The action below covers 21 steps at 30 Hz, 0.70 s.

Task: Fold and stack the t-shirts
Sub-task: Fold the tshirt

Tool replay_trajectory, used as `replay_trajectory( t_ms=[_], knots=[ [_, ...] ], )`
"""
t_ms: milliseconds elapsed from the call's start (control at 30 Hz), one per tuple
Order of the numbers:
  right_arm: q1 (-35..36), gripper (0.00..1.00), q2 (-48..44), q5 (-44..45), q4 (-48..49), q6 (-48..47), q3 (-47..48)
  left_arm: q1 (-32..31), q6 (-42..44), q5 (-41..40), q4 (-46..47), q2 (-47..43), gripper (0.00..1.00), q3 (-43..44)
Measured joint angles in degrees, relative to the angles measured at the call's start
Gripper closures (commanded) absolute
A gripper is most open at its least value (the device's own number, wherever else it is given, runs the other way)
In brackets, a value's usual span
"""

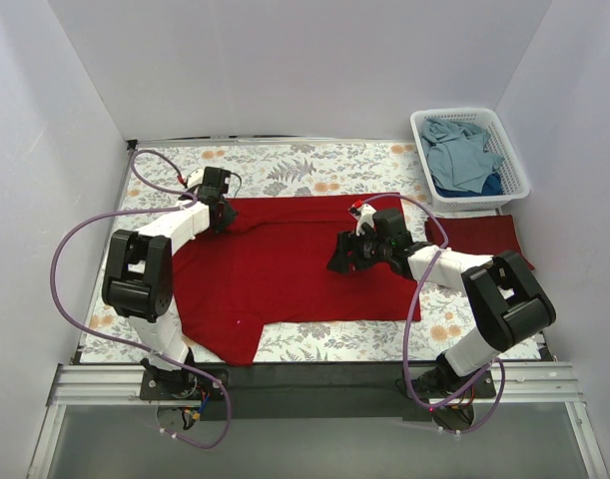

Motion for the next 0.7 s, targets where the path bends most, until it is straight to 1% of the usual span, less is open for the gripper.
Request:
replay_trajectory(
  t_ms=[100,300,467,600,633,700],
  knots=[
    [0.0,0.19,0.0,-0.3,0.0,0.0,0.0,0.0,-0.7,1.3,-4.5,-1.3,1.0,1.5],
    [0.0,0.2,0.0,-1.1,0.0,0.0,0.0,0.0,-1.0,4.4,-12.8,-4.4,0.98,1.9],
    [0.0,0.2,0.0,-1.5,0.0,0.0,0.0,0.0,-1.0,8.0,-17.0,-4.9,0.94,2.4],
    [0.0,0.2,0.0,-1.8,0.0,-0.1,0.0,0.0,-1.0,10.7,-19.0,-4.9,0.85,2.4],
    [0.0,0.2,0.0,-2.0,0.0,-0.1,0.0,0.0,-1.0,11.1,-19.2,-4.9,0.76,2.3],
    [0.0,0.21,0.0,-2.6,0.0,-0.1,0.0,0.0,-1.0,12.2,-19.3,-5.2,0.69,1.6]
  ],
)
